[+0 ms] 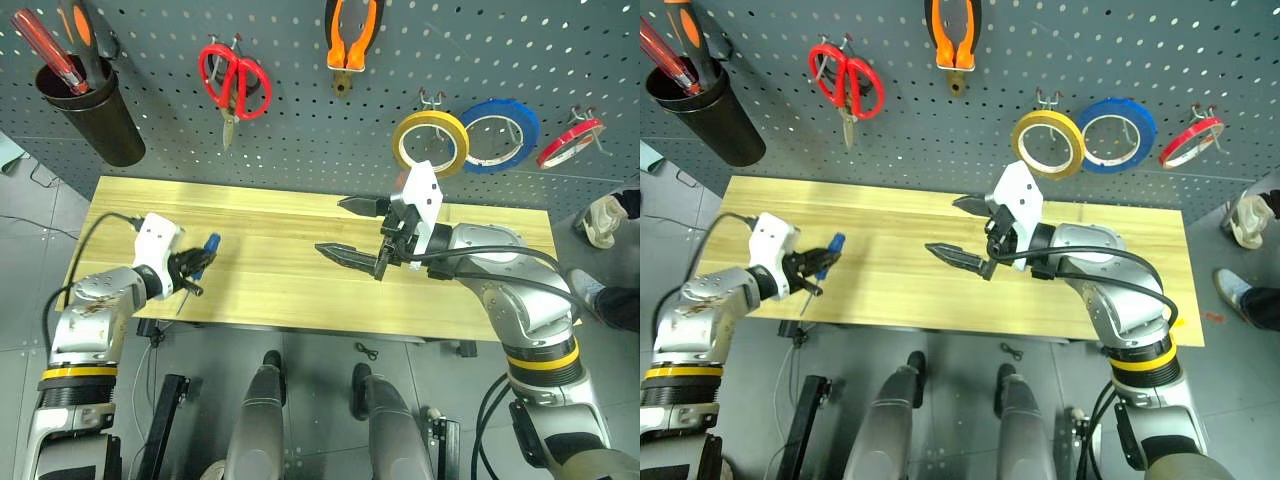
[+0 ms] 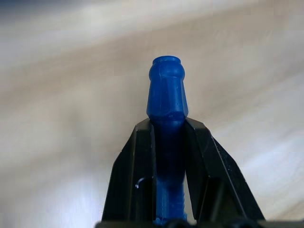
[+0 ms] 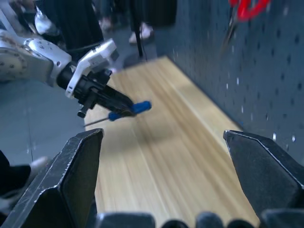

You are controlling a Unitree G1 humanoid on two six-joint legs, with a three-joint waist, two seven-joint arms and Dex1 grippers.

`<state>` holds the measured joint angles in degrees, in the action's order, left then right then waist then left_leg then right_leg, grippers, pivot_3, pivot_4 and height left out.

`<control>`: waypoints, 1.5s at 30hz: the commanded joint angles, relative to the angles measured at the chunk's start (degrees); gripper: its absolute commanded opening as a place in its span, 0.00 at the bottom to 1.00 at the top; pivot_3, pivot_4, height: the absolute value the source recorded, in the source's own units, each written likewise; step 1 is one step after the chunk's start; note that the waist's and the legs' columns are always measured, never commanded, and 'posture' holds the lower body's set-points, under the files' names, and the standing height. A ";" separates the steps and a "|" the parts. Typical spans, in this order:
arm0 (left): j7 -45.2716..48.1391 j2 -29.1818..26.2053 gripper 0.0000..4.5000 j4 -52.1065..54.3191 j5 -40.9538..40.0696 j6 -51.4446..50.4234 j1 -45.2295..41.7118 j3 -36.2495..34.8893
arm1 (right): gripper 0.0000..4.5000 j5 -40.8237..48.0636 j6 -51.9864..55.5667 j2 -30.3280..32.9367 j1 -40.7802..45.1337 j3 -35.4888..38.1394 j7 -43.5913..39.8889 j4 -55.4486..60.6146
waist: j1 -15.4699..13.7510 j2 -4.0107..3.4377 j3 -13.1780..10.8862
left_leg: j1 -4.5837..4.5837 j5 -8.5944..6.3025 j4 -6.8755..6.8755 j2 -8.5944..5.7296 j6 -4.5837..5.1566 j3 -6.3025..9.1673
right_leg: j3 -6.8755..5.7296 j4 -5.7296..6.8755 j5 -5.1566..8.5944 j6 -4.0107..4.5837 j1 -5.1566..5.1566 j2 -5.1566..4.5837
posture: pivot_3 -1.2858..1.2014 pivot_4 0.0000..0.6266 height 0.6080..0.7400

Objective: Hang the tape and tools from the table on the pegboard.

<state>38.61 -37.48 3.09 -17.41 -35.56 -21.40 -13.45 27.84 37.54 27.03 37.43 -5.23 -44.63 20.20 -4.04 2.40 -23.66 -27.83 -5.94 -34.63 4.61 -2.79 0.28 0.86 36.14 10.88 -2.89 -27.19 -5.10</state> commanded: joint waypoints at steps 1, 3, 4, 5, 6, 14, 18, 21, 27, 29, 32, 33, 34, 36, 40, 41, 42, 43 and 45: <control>-7.26 2.43 0.08 15.06 -5.17 -4.80 0.17 -7.54 | 1.00 4.80 1.57 -0.99 3.84 4.78 1.92 3.90 | 0.01 0.05 0.85 | -0.08 0.02 -0.02 0.00 -0.03 0.00 | -0.01 -0.14 -0.09 -0.09 0.01 0.00 | 0.61 0.40 1.00; -11.46 4.35 0.08 18.82 -6.42 -5.07 -2.87 -9.69 | 1.00 6.36 1.92 -1.81 6.51 6.48 3.12 2.60 | -0.22 0.09 1.72 | -0.19 0.03 -0.11 -0.02 -0.03 0.00 | -0.03 -0.27 -0.26 -0.08 0.02 -0.01 | 0.62 0.33 1.00; -13.29 5.20 0.08 19.94 -7.19 -5.04 -4.90 -10.53 | 1.00 7.10 2.16 -2.27 7.93 7.18 3.70 1.82 | -0.46 0.20 2.42 | -0.27 0.07 -0.12 -0.03 -0.08 0.01 | -0.07 -0.34 -0.32 -0.13 0.01 0.00 | 0.63 0.31 1.00; -14.52 5.73 0.08 20.42 -7.70 -5.02 -6.24 -10.96 | 1.00 7.55 2.24 -2.59 8.88 7.51 4.07 1.14 | -0.74 0.33 3.12 | -0.31 0.12 -0.12 -0.03 -0.16 0.03 | -0.12 -0.37 -0.41 -0.02 0.01 -0.01 | 0.63 0.30 1.00; -15.58 6.14 0.08 20.64 -8.18 -5.02 -7.79 -11.31 | 1.00 7.90 2.20 -2.93 9.89 7.77 4.36 0.40 | -1.09 0.56 3.98 | -0.32 0.16 -0.11 -0.03 -0.22 0.04 | -0.15 -0.39 -0.49 0.10 0.01 0.00 | 0.63 0.27 1.00; -21.24 4.19 0.08 11.33 -5.13 4.16 -25.27 -10.88 | 1.00 15.07 3.14 -6.78 18.21 11.73 6.73 -3.98 | -2.94 0.65 8.32 | -0.28 0.20 -0.05 -0.03 -0.24 0.04 | -0.23 -1.07 -0.98 0.06 0.33 0.04 | 0.63 0.15 1.00; -23.92 3.46 0.08 1.02 -0.29 14.14 -32.99 -9.68 | 1.00 17.73 3.57 -8.52 22.14 13.69 9.45 -6.62 | -3.09 0.66 10.21 | -0.23 0.20 -0.09 -0.04 -0.24 0.03 | -0.28 -1.31 -1.16 -0.03 0.54 0.05 | 0.62 0.08 1.00; -25.58 4.22 0.08 -6.84 1.54 20.37 -36.60 -9.45 | 1.00 16.84 2.18 -8.56 22.32 13.20 9.99 -7.12 | -3.15 0.65 12.31 | -0.15 0.19 -0.05 -0.04 -0.24 0.03 | -0.33 -1.34 -1.17 -0.03 0.65 0.04 | 0.62 0.06 1.00; -25.01 6.36 0.08 -27.07 4.07 36.21 -45.51 -7.36 | 1.00 15.26 0.31 -9.10 20.94 12.69 12.38 -5.99 | -3.37 0.73 14.49 | 0.54 -0.02 0.45 -0.01 -0.69 -0.09 | -0.35 -1.44 -1.22 0.07 1.03 0.07 | 0.62 0.04 1.00; -24.26 6.59 0.08 -31.51 4.36 39.49 -47.23 -6.96 | 1.00 15.18 0.11 -8.98 20.64 12.66 12.72 -5.74 | -3.38 0.70 15.16 | 0.56 0.00 0.45 0.00 -0.72 -0.09 | -0.33 -1.41 -1.23 0.09 1.03 0.09 | 0.60 0.02 1.00; -22.51 7.65 0.08 -39.14 4.92 44.50 -49.09 -5.76 | 1.00 14.98 0.49 -7.38 19.22 13.00 13.04 -4.41 | -3.09 0.71 15.93 | 0.59 0.00 0.44 0.01 -0.74 -0.16 | -0.29 -1.39 -1.24 0.11 1.03 0.07 | 0.59 0.05 1.00; -22.16 7.90 0.08 -41.25 4.95 45.78 -49.44 -5.59 | 1.00 15.05 0.79 -6.89 18.75 13.12 13.22 -3.94 | -3.05 0.72 16.12 | 0.62 0.00 0.44 0.01 -0.74 -0.16 | -0.29 -1.35 -1.24 0.11 1.03 0.07 | 0.59 0.06 1.00; -22.05 7.97 0.08 -42.95 5.14 46.95 -49.62 -5.47 | 1.00 15.27 1.10 -6.49 18.31 13.24 13.44 -3.46 | -2.98 0.72 16.18 | 0.63 0.00 0.45 0.01 -0.74 -0.16 | -0.29 -1.33 -1.24 0.11 1.03 0.07 | 0.59 0.07 1.00; -22.22 8.07 0.08 -45.98 5.48 48.95 -49.78 -5.35 | 1.00 15.92 1.78 -5.86 17.35 13.48 13.91 -2.62 | -2.79 0.72 16.18 | 0.68 0.00 0.44 0.01 -0.73 -0.19 | -0.26 -1.26 -1.24 0.12 1.02 0.06 | 0.58 0.10 1.00; -23.04 8.24 0.08 -50.47 6.87 52.11 -49.74 -4.42 | 1.00 17.18 2.96 -4.70 15.40 13.62 14.39 -1.51 | -2.59 0.69 16.08 | 0.71 0.01 0.43 0.09 -0.71 -0.20 | -0.23 -1.16 -1.23 0.14 0.98 0.13 | 0.58 0.19 1.00; -23.34 8.29 0.08 -51.43 7.25 52.59 -49.76 -4.21 | 1.00 17.28 3.01 -4.56 15.08 13.53 14.35 -1.62 | -2.58 0.68 16.02 | 0.71 0.01 0.42 0.10 -0.71 -0.21 | -0.22 -1.16 -1.22 0.15 0.98 0.13 | 0.58 0.19 1.00; -23.71 8.27 0.08 -51.89 7.66 52.84 -49.62 -3.95 | 1.00 17.58 3.31 -4.35 14.81 13.56 14.45 -1.43 | -2.59 0.69 16.02 | 0.70 0.01 0.41 0.10 -0.70 -0.21 | -0.21 -1.15 -1.21 0.16 0.97 0.13 | 0.58 0.23 1.00; -23.77 8.25 0.08 -52.43 8.23 53.11 -49.44 -3.41 | 1.00 17.87 3.74 -4.06 14.55 13.56 14.31 -1.41 | -2.60 0.65 15.81 | 0.71 0.02 0.41 0.11 -0.69 -0.21 | -0.21 -1.14 -1.20 0.17 0.97 0.14 | 0.58 0.28 1.00; -23.74 8.40 0.08 -53.98 9.17 53.86 -49.37 -2.45 | 1.00 17.49 3.91 -3.46 14.04 13.07 13.36 -2.27 | -2.76 0.56 15.34 | 0.75 0.01 0.39 0.12 -0.69 -0.21 | -0.20 -1.10 -1.12 0.19 1.00 0.13 | 0.58 0.30 1.00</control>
<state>15.08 -28.87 -50.86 -9.19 16.49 -69.50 -16.73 44.31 41.33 22.58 51.30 6.87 -30.80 16.99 -6.80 2.96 -8.32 -27.09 -5.92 -34.25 4.74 -3.45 0.07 0.66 35.03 9.80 -2.74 -26.19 -4.96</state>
